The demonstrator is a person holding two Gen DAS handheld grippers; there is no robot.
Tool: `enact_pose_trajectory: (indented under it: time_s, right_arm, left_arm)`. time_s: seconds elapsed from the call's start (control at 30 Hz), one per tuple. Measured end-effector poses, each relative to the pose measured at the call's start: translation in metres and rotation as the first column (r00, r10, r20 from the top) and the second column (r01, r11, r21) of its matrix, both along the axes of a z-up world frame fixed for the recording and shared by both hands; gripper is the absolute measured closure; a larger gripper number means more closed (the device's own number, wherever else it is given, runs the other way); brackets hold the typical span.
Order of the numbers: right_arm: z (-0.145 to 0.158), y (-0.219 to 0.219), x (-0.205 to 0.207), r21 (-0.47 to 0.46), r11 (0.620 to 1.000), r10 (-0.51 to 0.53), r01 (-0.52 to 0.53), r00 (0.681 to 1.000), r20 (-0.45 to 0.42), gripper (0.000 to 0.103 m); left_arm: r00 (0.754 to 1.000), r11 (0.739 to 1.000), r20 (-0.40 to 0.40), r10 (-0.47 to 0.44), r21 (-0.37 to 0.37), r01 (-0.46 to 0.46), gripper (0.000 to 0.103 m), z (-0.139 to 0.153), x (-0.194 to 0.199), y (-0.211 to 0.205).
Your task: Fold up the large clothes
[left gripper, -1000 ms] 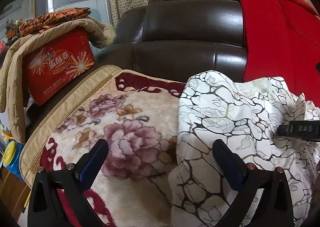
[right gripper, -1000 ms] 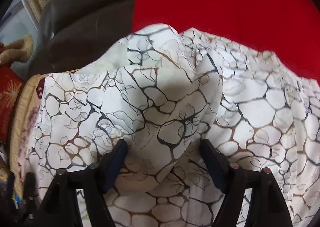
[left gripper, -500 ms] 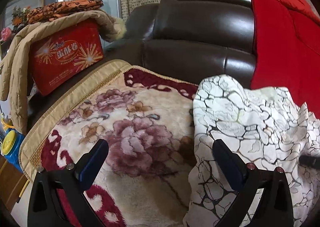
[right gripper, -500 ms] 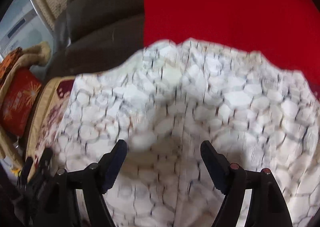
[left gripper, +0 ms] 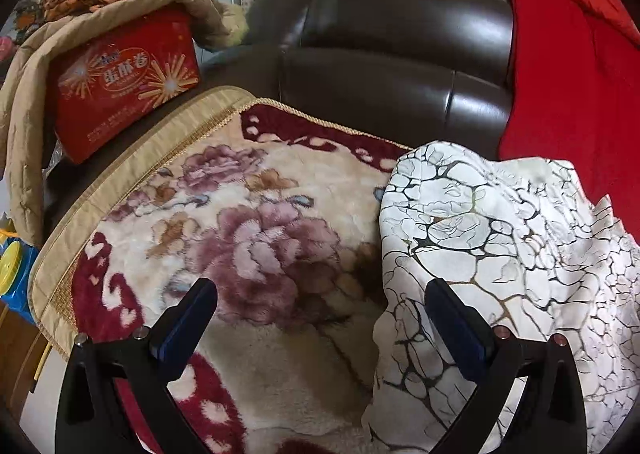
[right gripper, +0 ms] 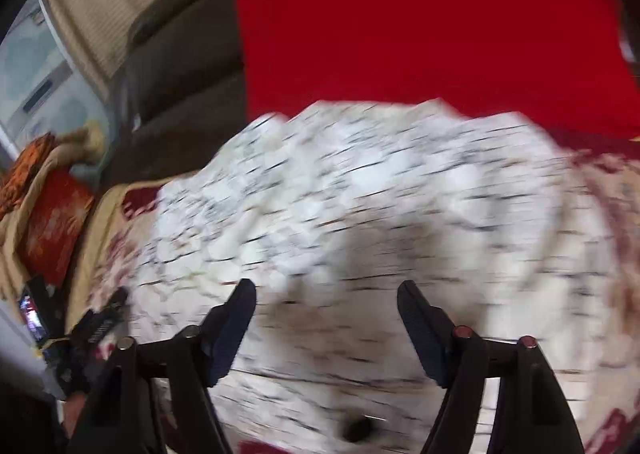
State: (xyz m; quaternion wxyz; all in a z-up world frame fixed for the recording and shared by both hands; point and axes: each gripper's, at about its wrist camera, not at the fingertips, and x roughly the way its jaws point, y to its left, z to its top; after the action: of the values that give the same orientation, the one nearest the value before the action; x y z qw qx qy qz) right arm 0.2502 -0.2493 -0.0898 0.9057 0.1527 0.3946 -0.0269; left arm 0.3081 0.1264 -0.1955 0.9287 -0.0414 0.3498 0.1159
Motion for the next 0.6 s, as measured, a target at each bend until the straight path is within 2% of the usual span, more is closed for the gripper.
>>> enact_pose_trajectory:
  time_s: [0.1,0.3,0.37,0.43,0.53,0.6]
  right_arm:
    - [0.002,-0.03,-0.012,0.007,0.998,-0.058,0.058,0.998,-0.009,0.052]
    - [-0.011,-0.061,-0.035,0.021,0.992,-0.123,0.124,0.992,-0.042,0.053]
    - [-0.019,-0.064,-0.039,0.014,0.992,-0.128,0.129,0.99,-0.056,0.053]
    - [-0.032,-0.064,-0.038,-0.024,0.993,-0.116,0.115,0.989,-0.096,0.057]
    - [-0.042,-0.058,-0.035,-0.089,0.992,-0.096,0.086,0.989,-0.113,0.063]
    - [-0.036,-0.059,-0.04,-0.066,0.994,-0.089,0.083,0.993,-0.084,0.063]
  left_arm:
    - [1.0,1.0,0.018,0.0,-0.007,0.0,0.0,0.007,-0.01,-0.001]
    - [0.999,0.997,0.032,-0.044,-0.066,0.046,0.0,0.013,-0.036,-0.007]
    - [0.997,0.994,0.02,-0.069,-0.078,0.071,0.005,0.009,-0.041,-0.014]
    - [0.996,0.991,-0.006,-0.091,-0.095,0.09,0.011,0.003,-0.045,-0.021]
    - [0.992,0.98,-0.034,-0.119,-0.166,0.112,0.011,-0.003,-0.048,-0.026]
    - [0.991,0.969,-0.031,-0.126,-0.218,0.117,0.011,-0.003,-0.053,-0.027]
